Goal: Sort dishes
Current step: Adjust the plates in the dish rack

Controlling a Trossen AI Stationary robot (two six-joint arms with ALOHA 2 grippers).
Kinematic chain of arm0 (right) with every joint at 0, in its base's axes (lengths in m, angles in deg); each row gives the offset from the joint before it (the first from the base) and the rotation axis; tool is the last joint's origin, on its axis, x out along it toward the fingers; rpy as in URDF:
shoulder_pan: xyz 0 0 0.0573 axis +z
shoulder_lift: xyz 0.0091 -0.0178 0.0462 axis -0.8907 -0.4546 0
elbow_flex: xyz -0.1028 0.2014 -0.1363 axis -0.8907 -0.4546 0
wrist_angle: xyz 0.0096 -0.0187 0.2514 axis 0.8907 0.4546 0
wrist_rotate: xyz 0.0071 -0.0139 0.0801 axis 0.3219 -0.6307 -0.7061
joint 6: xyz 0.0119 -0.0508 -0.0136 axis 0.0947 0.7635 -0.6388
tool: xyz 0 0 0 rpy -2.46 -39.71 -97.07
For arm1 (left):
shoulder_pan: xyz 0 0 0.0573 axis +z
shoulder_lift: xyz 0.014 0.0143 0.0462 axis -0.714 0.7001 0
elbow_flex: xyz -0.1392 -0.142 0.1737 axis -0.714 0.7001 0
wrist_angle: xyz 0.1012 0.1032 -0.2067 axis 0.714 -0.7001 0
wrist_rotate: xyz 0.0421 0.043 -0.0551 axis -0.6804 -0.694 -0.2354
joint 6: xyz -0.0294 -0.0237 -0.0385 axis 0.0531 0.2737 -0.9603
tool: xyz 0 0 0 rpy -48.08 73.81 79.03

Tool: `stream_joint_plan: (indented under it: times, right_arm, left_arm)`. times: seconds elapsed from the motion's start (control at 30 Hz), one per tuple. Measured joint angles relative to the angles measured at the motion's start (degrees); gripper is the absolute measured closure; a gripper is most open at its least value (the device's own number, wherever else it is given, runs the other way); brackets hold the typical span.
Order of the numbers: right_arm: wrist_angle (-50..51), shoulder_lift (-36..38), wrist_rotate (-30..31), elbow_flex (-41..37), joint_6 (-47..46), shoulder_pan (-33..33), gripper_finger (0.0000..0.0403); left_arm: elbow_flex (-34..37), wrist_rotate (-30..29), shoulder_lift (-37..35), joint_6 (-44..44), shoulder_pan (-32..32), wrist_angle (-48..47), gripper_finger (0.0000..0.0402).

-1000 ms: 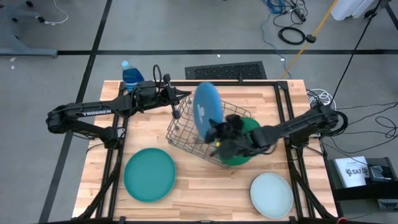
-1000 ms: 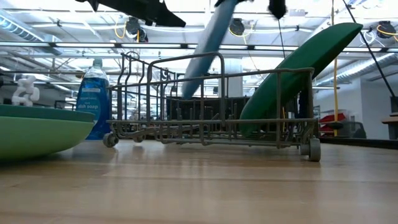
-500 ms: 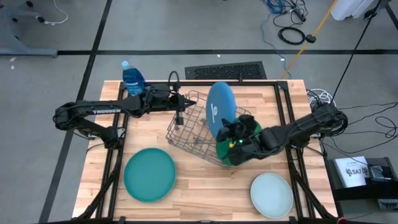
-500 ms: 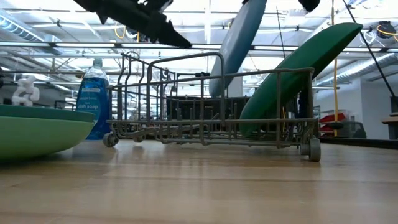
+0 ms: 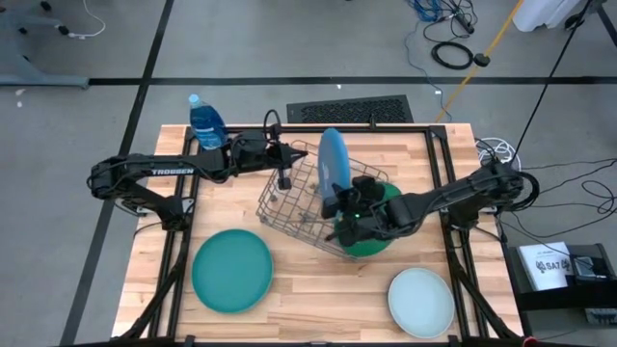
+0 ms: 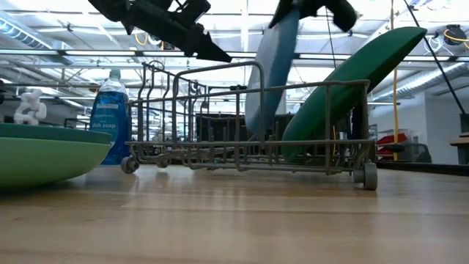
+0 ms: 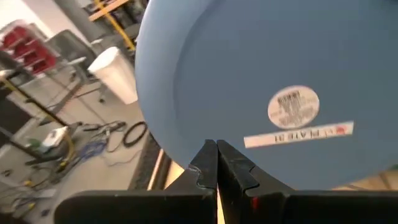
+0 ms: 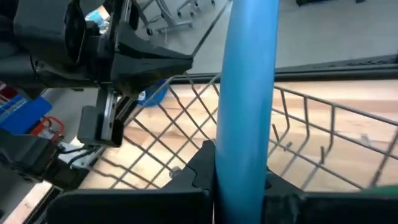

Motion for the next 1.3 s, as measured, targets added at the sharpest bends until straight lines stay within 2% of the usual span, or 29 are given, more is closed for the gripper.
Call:
stream_joint_plan:
  times: [0.33,0.43,0.77,0.97,1.3]
  right_arm:
    - [-18.22,-0.83,-0.32,0.02,12.82,-1.24,0.0389]
    - [-21.44,-0.87,-2.41,0.02,14.77,-1.56,0.0389]
    - [-25.95,-3.98,-4.83,0.0,11.3,-2.16,0.0389]
    - [-25.16,-6.48,-5.91,0.0,8.87,-2.12,0.0389]
    - [-24.12,-9.94,-15.97,0.09,7.87,-4.01,0.0386]
  left_arm:
    - [0.0,-1.23,-0.43,-0.3,0.04,1.15,0.0401]
    - [0.0,-1.67,-0.58,-0.02,0.11,1.18,0.0401]
    - [0.02,-1.99,-0.54,0.09,0.11,0.77,0.0401]
    - [0.02,-1.97,-0.54,1.26,0.09,0.76,0.0401]
    - [-0.04,-2.81,-6.11,1.28,-0.1,0.43,0.0401]
